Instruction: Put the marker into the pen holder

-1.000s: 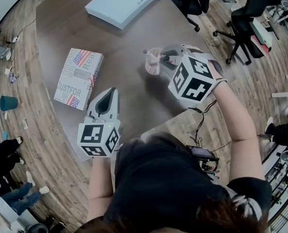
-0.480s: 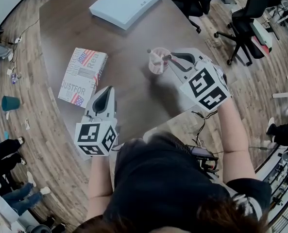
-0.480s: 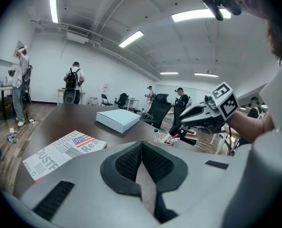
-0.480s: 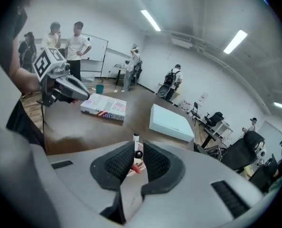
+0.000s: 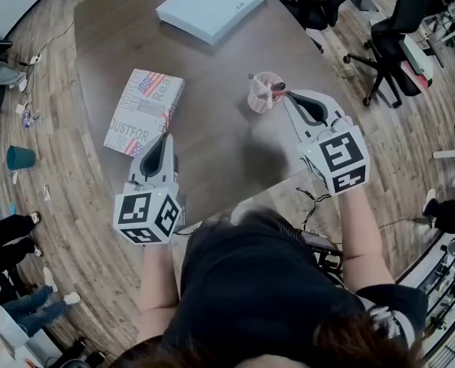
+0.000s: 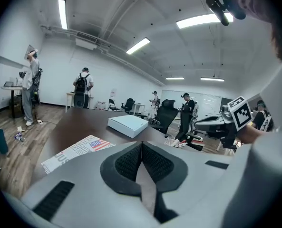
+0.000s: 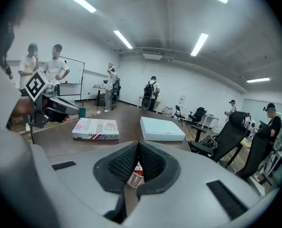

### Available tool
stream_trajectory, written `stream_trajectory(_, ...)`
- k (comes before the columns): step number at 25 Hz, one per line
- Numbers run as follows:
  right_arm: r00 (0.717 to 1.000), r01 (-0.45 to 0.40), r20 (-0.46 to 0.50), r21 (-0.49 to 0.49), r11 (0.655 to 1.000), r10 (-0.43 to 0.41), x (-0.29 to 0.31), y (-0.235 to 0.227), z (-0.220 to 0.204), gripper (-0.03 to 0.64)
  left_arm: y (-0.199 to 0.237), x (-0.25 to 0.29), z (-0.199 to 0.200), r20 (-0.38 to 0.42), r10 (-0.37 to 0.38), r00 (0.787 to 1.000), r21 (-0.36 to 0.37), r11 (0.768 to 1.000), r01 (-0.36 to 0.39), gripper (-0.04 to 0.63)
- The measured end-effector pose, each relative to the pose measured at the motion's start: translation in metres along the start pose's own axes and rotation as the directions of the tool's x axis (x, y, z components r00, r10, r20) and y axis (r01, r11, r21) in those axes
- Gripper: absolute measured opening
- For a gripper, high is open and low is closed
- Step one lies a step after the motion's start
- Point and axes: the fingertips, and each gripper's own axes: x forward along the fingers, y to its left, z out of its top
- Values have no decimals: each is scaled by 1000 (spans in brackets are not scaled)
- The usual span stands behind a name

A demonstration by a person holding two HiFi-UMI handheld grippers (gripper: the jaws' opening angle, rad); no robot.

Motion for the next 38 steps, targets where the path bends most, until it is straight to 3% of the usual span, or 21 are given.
stream_trajectory(3,999,23,43,59,998,-25,-2,4,5,18,9,-11,0,10,14,1000,-4,1000,-14,28)
stream_trajectory(9,994,-13,106,242,970,-13,1,33,7,18,27,-31,3,24,46,999,-9,999,-45,28)
stream_trajectory(15,991,-98,128,403,910,50,5,68,1,18,34,-41,1,27,46,999,-15,999,-45,28)
stream_trajectory(26,992,-98,115,472,876,49,9,95,-9,18,40,-57,-12,1,44,999,-25,999,-44,28)
stream_trajectory(38,994,-104,84,497,862,71,12,106,-21,18,42,-59,-22,-25,39,999,-39,998,-40,28)
